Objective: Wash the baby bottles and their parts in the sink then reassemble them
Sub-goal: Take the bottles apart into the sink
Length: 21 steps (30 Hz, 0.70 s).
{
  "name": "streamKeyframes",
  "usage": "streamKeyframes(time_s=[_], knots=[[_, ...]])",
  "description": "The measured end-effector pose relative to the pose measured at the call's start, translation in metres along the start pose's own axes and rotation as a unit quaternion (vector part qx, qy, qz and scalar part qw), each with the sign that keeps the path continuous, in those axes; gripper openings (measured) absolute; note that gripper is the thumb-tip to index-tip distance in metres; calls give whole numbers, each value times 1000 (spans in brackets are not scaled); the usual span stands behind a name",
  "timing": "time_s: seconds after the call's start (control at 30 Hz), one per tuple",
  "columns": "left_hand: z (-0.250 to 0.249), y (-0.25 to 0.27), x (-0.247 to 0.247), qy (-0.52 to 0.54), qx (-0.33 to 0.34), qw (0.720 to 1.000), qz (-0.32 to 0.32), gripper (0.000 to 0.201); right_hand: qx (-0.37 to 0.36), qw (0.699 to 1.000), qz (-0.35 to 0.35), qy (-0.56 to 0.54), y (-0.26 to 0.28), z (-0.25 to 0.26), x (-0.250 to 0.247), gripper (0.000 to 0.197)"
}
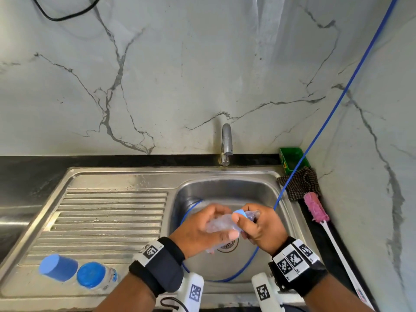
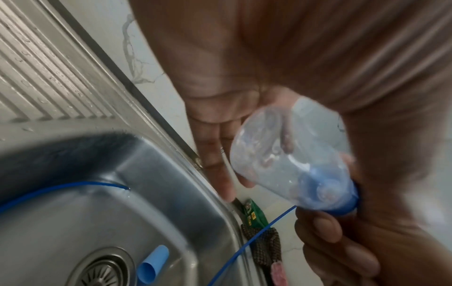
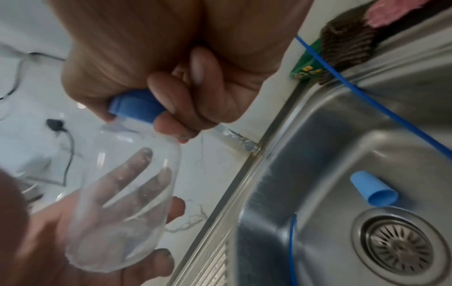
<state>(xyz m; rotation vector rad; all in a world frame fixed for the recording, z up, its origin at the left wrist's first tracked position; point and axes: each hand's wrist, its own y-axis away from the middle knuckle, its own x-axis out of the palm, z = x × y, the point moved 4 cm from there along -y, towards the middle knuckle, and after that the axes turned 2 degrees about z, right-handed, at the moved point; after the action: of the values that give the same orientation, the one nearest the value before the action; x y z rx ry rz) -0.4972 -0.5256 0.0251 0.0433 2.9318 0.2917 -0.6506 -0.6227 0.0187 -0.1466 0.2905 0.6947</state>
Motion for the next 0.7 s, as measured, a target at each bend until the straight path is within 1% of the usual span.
streamKeyframes(time_s=[0.07,0.1,0.13,0.17,0.2,0.23,0.27,0.3,0.33,0.37,0.43,0.47,0.5,0.53,0.57,0.6,0.63,0.67,0.7], knots=[[9,0,-2,-75,49,994,-56,74,49,998,-18,-19,-2,-10,-4,51],[11,0,-2,-94,70,990,-72,72,76,996,-22,-38,-1,-15,-5,52],[15,1,-1,-90,81,989,-82,66,96,994,-21,-53,-1,-20,-5,53],[17,2,-1,-63,79,991,-83,58,109,992,-18,-60,1,-23,-5,54],[18,3,0,-14,59,995,-81,51,117,991,-13,-63,2,-26,-5,54],[20,3,2,47,28,996,-76,47,119,991,-7,-67,2,-27,-4,53],[23,4,3,90,-11,993,-73,52,118,990,-1,-72,3,-28,-4,52],[27,4,3,109,-41,991,-69,60,116,990,6,-75,3,-28,-4,49],[29,4,3,107,-51,991,-68,67,116,990,10,-76,2,-28,-4,47],[30,3,3,90,-40,993,-70,73,118,990,12,-74,2,-28,-4,45],[33,0,0,-2,3,997,-78,84,127,989,12,-73,0,-29,-4,44],[34,-1,-1,-55,23,995,-83,83,131,989,11,-74,-1,-30,-5,45],[34,-3,-1,-79,37,992,-86,76,137,988,9,-76,-3,-31,-5,45],[32,-4,-2,-68,34,993,-87,65,145,986,7,-78,-4,-33,-6,46],[32,-5,-3,-24,16,996,-90,55,154,985,6,-80,-5,-35,-7,47],[35,-8,-3,26,-10,995,-91,53,162,983,7,-85,-6,-37,-8,46],[38,-9,-3,62,-30,994,-86,59,167,982,11,-90,-7,-37,-8,45],[39,-10,-3,48,-33,995,-82,66,169,981,17,-92,-8,-38,-8,44],[41,-13,-3,-11,-26,997,-79,73,169,981,22,-90,-9,-39,-8,43]])
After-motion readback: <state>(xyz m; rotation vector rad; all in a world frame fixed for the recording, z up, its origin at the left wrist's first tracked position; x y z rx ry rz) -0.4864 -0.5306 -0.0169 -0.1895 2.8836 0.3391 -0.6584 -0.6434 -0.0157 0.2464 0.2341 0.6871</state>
